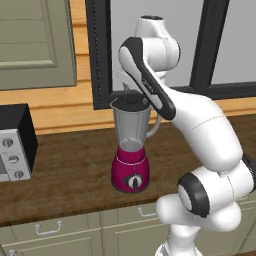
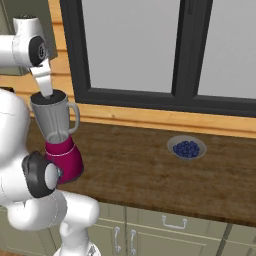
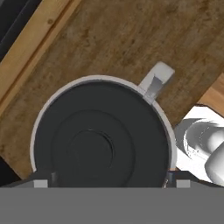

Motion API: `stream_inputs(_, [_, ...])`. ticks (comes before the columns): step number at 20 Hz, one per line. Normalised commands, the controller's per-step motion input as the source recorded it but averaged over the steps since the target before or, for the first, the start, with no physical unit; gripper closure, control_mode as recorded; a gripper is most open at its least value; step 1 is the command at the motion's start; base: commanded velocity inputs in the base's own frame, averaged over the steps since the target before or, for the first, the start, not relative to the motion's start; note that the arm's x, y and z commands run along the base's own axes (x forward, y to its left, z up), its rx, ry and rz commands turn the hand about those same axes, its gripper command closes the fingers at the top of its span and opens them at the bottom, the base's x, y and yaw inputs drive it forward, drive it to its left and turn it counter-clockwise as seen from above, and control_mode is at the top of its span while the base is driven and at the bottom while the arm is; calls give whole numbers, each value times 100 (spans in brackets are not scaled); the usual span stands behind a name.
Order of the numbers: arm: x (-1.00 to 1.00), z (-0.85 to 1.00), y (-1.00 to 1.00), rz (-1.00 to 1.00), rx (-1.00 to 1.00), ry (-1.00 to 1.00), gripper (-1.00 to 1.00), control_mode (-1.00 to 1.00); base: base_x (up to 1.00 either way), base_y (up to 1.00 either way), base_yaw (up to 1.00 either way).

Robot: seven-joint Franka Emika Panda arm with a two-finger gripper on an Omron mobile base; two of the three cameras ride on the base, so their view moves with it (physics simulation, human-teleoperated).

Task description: Close the lid blender by securely placing the lid on top.

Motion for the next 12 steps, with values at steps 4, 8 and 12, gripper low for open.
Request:
stream_inputs(4, [-65,14,-46,2,12,-29,-100,-100,0,0,0])
stream_inputs(8, [-69,1,-82,3,16,-26,-100,-100,0,0,0])
stream_inputs(12, [-65,0,-100,0,14,-25,-100,-100,0,0,0])
